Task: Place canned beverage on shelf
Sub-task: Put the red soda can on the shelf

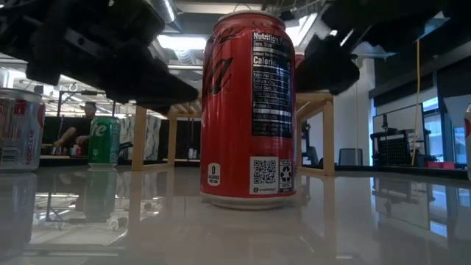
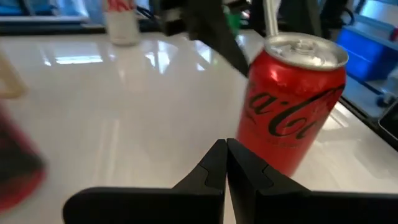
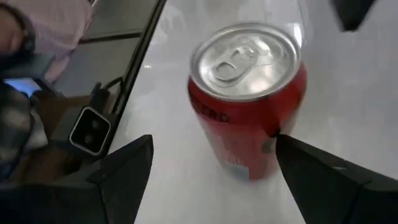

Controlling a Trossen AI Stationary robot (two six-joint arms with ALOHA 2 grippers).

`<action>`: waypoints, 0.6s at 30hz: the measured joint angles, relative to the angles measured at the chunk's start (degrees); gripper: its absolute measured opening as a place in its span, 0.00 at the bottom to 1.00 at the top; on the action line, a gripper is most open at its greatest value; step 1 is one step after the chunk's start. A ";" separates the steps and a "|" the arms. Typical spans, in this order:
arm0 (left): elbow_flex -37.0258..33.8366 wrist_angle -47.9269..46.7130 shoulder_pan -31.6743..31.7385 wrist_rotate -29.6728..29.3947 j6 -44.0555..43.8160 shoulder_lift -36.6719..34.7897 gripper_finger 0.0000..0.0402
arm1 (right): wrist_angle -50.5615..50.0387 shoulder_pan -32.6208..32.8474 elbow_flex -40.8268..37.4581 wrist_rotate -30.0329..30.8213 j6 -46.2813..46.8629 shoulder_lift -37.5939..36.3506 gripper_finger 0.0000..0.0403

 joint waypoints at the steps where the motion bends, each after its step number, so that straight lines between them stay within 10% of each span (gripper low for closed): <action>1: 1.50 -0.11 0.00 0.94 0.05 1.58 0.01 | -0.42 -0.02 0.00 0.87 1.01 0.31 0.83; 18: 10.04 -0.56 0.00 5.51 0.15 11.13 0.01 | -2.05 -2.20 0.06 5.01 9.67 2.51 0.83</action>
